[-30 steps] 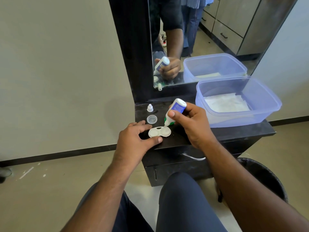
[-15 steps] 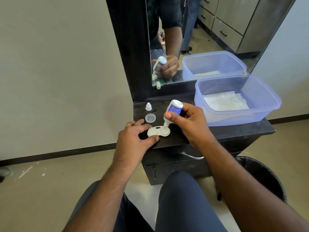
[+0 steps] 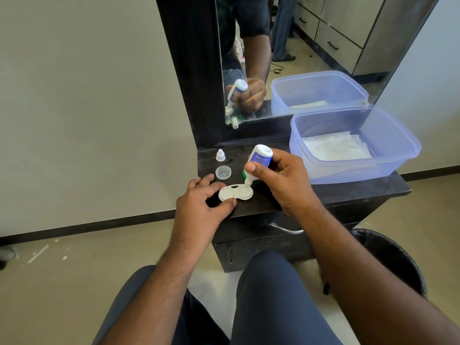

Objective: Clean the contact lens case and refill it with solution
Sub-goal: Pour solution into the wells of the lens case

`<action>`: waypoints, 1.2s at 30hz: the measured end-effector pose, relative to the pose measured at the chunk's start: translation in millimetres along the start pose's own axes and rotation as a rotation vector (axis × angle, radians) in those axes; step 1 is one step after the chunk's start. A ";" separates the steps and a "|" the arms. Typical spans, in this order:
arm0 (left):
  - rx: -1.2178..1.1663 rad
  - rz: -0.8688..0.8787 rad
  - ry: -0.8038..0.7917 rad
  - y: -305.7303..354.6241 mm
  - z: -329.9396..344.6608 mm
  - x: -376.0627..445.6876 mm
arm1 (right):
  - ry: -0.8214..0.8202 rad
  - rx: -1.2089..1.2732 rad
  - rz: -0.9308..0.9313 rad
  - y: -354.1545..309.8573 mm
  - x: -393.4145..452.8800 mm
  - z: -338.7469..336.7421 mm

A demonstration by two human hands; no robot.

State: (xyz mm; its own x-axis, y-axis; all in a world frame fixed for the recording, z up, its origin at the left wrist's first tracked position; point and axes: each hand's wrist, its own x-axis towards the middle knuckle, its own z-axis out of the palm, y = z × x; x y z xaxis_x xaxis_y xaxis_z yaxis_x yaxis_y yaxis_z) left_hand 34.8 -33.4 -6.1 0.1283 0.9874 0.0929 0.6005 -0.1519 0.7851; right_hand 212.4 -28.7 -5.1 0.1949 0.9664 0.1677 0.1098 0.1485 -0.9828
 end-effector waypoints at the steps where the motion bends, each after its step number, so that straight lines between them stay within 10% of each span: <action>1: -0.003 -0.001 -0.004 0.0 -0.2 0.1 | -0.002 -0.004 0.001 0.1 0.2 0.0; 36: -0.045 -0.015 -0.001 -5.4 2.3 -0.7 | 0.030 -0.014 0.078 -8.4 -3.7 0.3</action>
State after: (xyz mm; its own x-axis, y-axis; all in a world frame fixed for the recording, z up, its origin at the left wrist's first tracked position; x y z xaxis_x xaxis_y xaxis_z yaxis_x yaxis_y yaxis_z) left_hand 33.4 -33.4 -11.7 0.1206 0.9894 0.0803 0.5666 -0.1350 0.8128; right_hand 210.5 -33.5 2.6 0.2326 0.9681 0.0933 0.1067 0.0699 -0.9918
